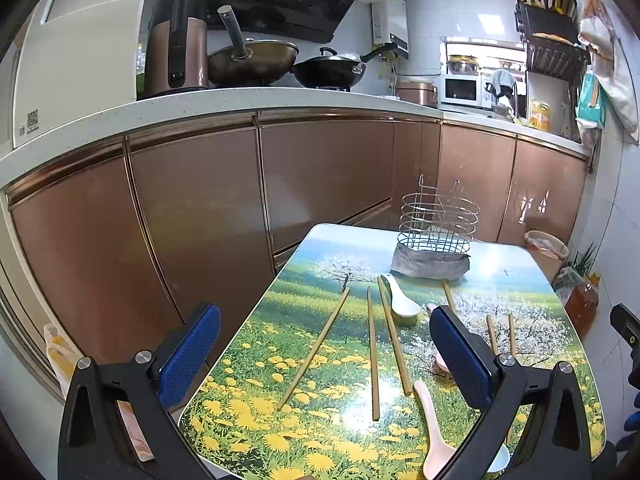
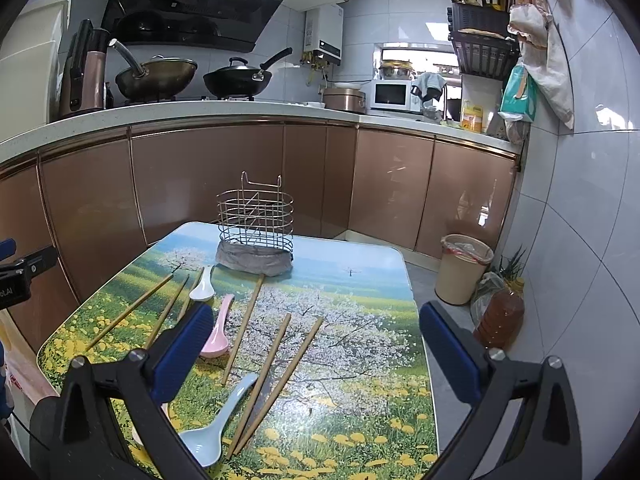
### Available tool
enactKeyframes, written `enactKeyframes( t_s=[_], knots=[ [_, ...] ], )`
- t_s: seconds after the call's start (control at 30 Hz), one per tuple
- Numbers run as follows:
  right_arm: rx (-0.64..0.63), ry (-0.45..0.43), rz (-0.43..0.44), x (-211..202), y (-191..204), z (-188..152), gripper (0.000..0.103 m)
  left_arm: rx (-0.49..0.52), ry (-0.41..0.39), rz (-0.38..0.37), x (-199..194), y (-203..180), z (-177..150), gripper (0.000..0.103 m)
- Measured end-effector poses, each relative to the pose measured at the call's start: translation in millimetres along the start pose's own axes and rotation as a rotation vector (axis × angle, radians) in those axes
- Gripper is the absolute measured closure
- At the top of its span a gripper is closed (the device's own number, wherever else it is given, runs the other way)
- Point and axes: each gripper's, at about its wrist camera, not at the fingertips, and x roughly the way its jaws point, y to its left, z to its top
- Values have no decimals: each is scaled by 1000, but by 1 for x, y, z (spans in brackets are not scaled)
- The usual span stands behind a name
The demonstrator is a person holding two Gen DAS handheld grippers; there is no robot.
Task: Organize utensils
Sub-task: 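Lower both tools and close each on a bamboo chopstick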
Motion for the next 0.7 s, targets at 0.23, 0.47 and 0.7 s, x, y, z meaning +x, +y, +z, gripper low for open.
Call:
enactKeyframes(
  t_s=[0.23,0.47,0.7],
  knots=[
    [3,-8,14,3,0,1,0,8,-17,13,1,-3,2,0],
    [11,36,5,13,-5,-4,0,37,22,14,12,-1,3,0],
    [32,99,-48,24,-30,-8,0,28,142,0,44,25,1,0]
  ],
)
